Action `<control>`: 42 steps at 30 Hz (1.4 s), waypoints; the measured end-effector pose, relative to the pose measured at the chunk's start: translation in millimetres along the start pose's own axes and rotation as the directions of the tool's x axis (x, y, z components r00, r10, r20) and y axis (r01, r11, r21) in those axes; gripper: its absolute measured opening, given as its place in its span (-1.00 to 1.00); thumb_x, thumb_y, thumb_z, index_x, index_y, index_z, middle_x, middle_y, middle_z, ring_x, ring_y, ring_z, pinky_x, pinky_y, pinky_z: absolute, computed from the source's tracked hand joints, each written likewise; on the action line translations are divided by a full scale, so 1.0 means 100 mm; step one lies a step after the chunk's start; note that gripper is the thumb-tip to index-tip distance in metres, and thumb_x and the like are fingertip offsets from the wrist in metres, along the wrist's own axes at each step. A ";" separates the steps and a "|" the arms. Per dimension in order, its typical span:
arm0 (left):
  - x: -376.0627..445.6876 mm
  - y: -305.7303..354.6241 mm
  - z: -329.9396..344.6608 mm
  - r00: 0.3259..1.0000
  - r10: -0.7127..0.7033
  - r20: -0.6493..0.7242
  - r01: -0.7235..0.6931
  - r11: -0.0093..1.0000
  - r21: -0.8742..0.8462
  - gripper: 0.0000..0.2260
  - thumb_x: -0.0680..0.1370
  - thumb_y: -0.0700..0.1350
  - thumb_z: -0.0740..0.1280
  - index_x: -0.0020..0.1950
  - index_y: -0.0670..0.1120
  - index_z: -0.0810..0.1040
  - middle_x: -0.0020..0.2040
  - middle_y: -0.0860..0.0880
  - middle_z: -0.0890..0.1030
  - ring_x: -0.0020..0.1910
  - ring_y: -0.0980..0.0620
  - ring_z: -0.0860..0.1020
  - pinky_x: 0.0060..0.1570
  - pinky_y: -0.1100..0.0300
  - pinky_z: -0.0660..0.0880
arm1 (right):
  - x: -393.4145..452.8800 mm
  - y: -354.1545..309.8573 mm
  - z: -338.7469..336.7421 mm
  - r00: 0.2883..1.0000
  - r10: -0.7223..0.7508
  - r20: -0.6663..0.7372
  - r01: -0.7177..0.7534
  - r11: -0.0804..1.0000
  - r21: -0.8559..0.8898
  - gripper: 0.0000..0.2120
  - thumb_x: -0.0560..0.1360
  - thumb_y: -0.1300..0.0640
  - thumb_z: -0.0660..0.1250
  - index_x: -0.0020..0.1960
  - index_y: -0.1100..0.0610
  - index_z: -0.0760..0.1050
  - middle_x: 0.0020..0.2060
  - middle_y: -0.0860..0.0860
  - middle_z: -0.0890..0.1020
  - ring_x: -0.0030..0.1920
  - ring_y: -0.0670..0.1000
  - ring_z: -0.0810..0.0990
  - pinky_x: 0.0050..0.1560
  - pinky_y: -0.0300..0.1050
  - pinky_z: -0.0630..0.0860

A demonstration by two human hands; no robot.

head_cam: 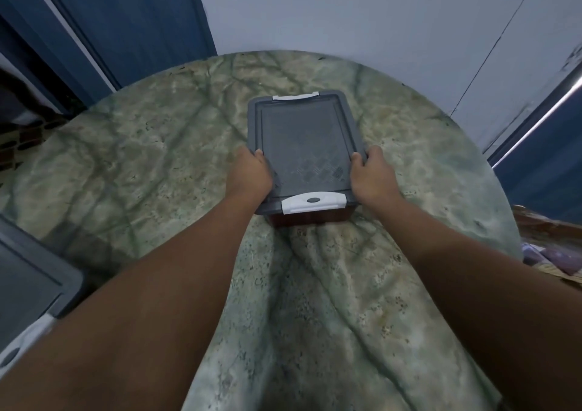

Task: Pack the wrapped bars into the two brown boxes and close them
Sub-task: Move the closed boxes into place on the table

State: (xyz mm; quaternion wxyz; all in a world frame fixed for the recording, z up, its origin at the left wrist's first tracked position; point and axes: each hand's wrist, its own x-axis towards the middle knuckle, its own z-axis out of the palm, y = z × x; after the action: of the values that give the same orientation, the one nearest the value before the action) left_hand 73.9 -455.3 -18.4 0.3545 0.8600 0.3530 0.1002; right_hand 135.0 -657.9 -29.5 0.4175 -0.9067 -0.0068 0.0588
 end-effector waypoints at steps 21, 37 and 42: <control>-0.87 -0.82 -1.01 0.972 -0.011 -0.236 0.016 1.000 0.020 -0.76 0.65 0.11 0.23 0.10 -0.05 0.45 -0.06 0.00 0.56 -0.10 -0.02 0.54 -0.18 0.13 0.36 | -0.96 -0.81 0.56 0.848 -0.528 0.056 0.530 0.842 -0.099 -0.72 0.59 0.08 0.32 0.29 0.07 0.46 0.19 0.14 0.51 0.23 0.22 0.44 0.25 0.11 0.37; -1.64 -2.38 -2.70 0.738 -0.220 -0.638 0.246 0.968 -0.049 -0.93 0.62 -0.06 0.25 -0.01 -0.03 0.40 -0.04 -0.03 0.53 -0.06 -0.06 0.55 -0.15 0.02 0.47 | -2.36 -2.01 2.22 0.649 -0.590 0.480 0.590 0.789 0.172 -0.72 0.64 0.05 0.29 0.32 0.10 0.47 0.06 0.03 0.59 0.09 0.07 0.58 0.02 -0.08 0.46; -1.81 -2.79 -2.93 0.616 -0.427 -0.662 0.502 0.860 -0.088 -0.67 0.60 -0.05 0.35 0.29 -0.12 0.37 0.35 -0.21 0.39 0.37 -0.22 0.33 0.24 -0.06 0.37 | -2.56 -2.20 2.48 0.642 -0.539 0.544 0.595 0.799 0.089 -0.67 0.65 0.05 0.29 0.38 0.12 0.48 0.22 0.09 0.60 0.20 0.14 0.58 0.21 0.05 0.52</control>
State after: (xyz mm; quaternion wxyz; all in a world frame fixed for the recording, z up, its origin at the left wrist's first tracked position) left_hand -331.5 -281.0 19.2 0.1734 0.6636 0.6702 0.2837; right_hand -138.9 -342.5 3.7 0.3497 -0.8222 -0.4118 0.1793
